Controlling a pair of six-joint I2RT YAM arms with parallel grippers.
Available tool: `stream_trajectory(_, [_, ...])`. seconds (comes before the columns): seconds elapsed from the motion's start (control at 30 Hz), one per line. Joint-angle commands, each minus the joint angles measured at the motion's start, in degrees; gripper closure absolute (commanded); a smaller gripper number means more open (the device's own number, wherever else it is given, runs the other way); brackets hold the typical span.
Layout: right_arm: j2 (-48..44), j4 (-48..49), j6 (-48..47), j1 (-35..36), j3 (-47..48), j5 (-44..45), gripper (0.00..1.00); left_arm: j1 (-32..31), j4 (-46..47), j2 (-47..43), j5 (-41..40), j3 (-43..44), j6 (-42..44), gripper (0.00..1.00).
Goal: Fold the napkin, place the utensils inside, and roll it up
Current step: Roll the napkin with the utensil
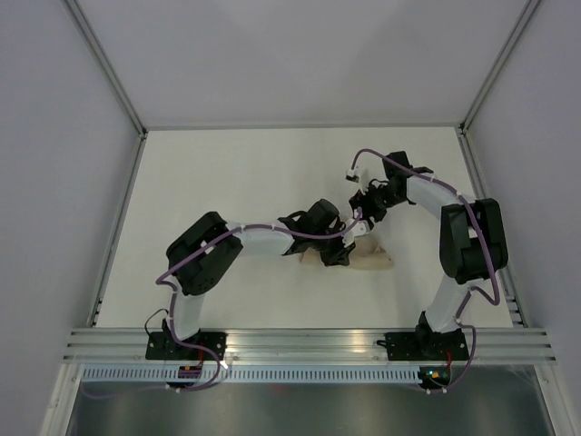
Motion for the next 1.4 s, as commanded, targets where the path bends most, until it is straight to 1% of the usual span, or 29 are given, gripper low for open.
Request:
stream_trajectory(0.0, [-4.1,11.4,9.2,-3.1,-0.8,3.2,0.29,1.2,-11.5,4.7,8.6,-2.7,-5.9,0.98])
stream_trajectory(0.13, [-5.4,12.8,10.7,-6.9,-0.8,0.4,0.29,3.3,-13.3,6.3,11.7,-1.3,-7.8,0.98])
stream_trajectory(0.23, [-8.5,12.0,8.3,-8.4,-2.9,-0.7,0.29,4.6,-15.6,8.0,13.8,0.3,-8.6,0.98])
stream_trajectory(0.43, [-20.1,11.0,1.8,-7.5,-10.2,-0.4,0.29,6.8,-17.4,11.1,15.6,2.3,-9.9,0.98])
stream_trajectory(0.47, [-24.3,11.2,0.7,-7.3,-11.8,-0.1,0.28,7.0,-17.9,11.4,15.9,2.5,-10.2,0.98])
stream_trajectory(0.53, [-28.8,12.0,-3.5,-6.7,-17.0,0.6,0.27,7.7,-18.4,12.1,16.0,3.2,-10.8,0.98])
stream_trajectory(0.57, [-33.3,12.4,-5.0,-5.8,-18.9,1.2,0.26,8.1,-19.4,12.5,16.2,3.7,-10.9,0.98])
stream_trajectory(0.63, [-37.4,13.8,-8.3,-4.1,-24.8,2.7,0.24,8.4,-20.8,13.4,16.1,5.3,-11.0,0.98])
stream_trajectory(0.67, [-40.8,14.5,-8.9,-1.2,-26.8,5.3,0.23,8.5,-21.3,13.8,16.2,5.8,-11.0,0.98])
stream_trajectory(0.7, [-42.4,16.7,-9.4,0.5,-30.8,6.8,0.23,8.5,-22.3,14.4,16.1,6.9,-11.2,0.98])
stream_trajectory(0.73, [-44.6,18.0,-9.7,2.4,-32.8,8.5,0.23,8.6,-23.0,14.7,15.8,7.6,-11.4,0.98])
stream_trajectory(0.77, [-45.5,21.0,-9.9,6.3,-36.3,11.7,0.23,8.6,-23.3,15.0,15.8,8.4,-11.6,0.98])
stream_trajectory(0.87, [-46.8,27.3,-9.8,12.7,-41.6,17.6,0.23,8.5,-24.8,16.2,15.6,10.4,-12.0,0.98])
stream_trajectory(0.93, [-46.3,29.9,-9.7,15.6,-43.0,19.4,0.23,8.5,-26.4,17.3,15.6,11.8,-12.2,0.98])
stream_trajectory(1.2, [-42.6,36.6,-9.9,21.4,-45.8,25.6,0.24,8.8,-28.4,19.4,15.4,13.5,-12.6,0.98])
stream_trajectory(1.33, [-41.2,38.1,-10.1,23.9,-47.1,26.9,0.31,9.2,-29.0,19.8,15.5,14.1,-12.8,0.98])
stream_trajectory(1.37, [-40.9,38.3,-10.1,24.2,-47.3,27.3,0.31,9.2,-29.1,19.8,15.6,14.3,-12.9,0.97])
